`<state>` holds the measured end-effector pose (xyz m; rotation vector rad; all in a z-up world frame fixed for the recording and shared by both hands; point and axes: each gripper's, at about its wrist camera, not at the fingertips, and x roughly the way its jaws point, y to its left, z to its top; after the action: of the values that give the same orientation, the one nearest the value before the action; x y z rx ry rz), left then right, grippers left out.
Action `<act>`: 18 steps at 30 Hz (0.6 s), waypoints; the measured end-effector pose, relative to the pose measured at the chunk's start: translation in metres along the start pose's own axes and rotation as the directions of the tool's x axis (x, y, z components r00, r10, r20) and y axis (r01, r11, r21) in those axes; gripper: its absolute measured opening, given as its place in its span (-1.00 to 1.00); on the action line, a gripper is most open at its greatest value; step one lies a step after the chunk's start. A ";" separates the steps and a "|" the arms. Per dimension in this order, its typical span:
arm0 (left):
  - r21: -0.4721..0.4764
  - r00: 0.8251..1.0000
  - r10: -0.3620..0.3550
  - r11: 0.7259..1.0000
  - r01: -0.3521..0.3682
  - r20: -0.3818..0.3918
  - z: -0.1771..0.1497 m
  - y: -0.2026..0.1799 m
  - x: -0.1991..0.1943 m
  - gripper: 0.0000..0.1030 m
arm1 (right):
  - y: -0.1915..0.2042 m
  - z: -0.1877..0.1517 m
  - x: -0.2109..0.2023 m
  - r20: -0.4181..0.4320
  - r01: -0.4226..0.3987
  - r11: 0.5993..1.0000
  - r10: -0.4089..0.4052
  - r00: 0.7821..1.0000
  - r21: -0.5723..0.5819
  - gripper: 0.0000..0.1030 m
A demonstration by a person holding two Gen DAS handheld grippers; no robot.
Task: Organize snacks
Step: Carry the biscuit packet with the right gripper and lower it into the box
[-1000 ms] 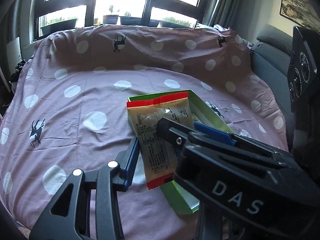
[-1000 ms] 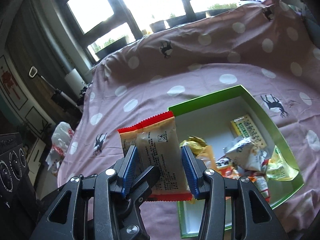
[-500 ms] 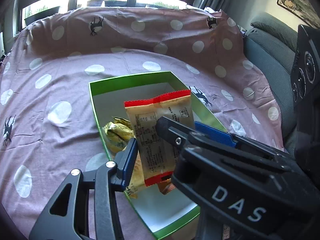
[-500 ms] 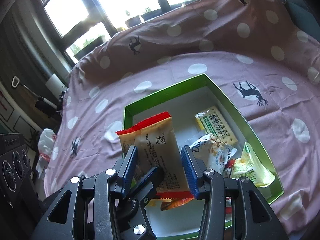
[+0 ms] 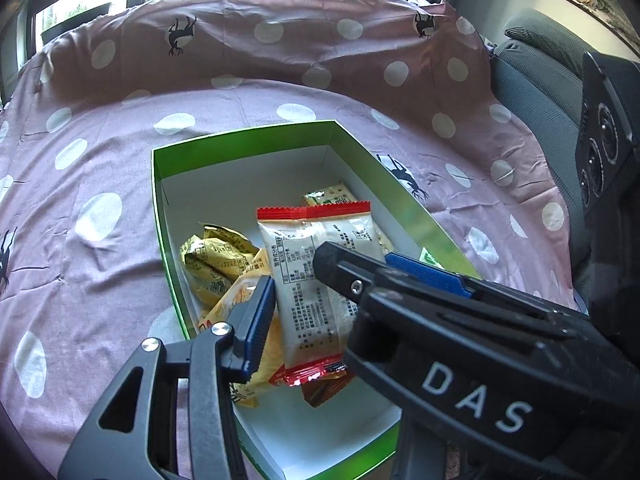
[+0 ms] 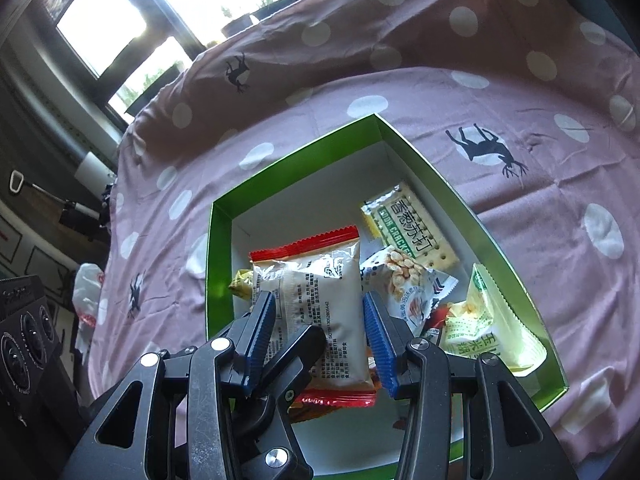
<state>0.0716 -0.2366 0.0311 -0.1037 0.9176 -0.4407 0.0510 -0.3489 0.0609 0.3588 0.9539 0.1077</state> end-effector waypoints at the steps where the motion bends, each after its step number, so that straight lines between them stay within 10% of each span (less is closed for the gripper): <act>1: -0.003 1.000 -0.002 1.000 0.002 -0.003 0.000 0.001 0.001 -0.20 | -0.001 0.000 0.001 -0.004 0.001 1.000 -0.001 1.000 0.002 -0.05; 18: -0.008 1.000 0.005 1.000 -0.005 -0.020 -0.002 0.003 0.006 -0.19 | -0.005 0.000 0.009 -0.048 -0.003 1.000 0.003 0.999 0.011 -0.04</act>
<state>0.0741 -0.2365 0.0246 -0.1049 0.9388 -0.4343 0.0562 -0.3517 0.0519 0.3686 1.0014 0.1143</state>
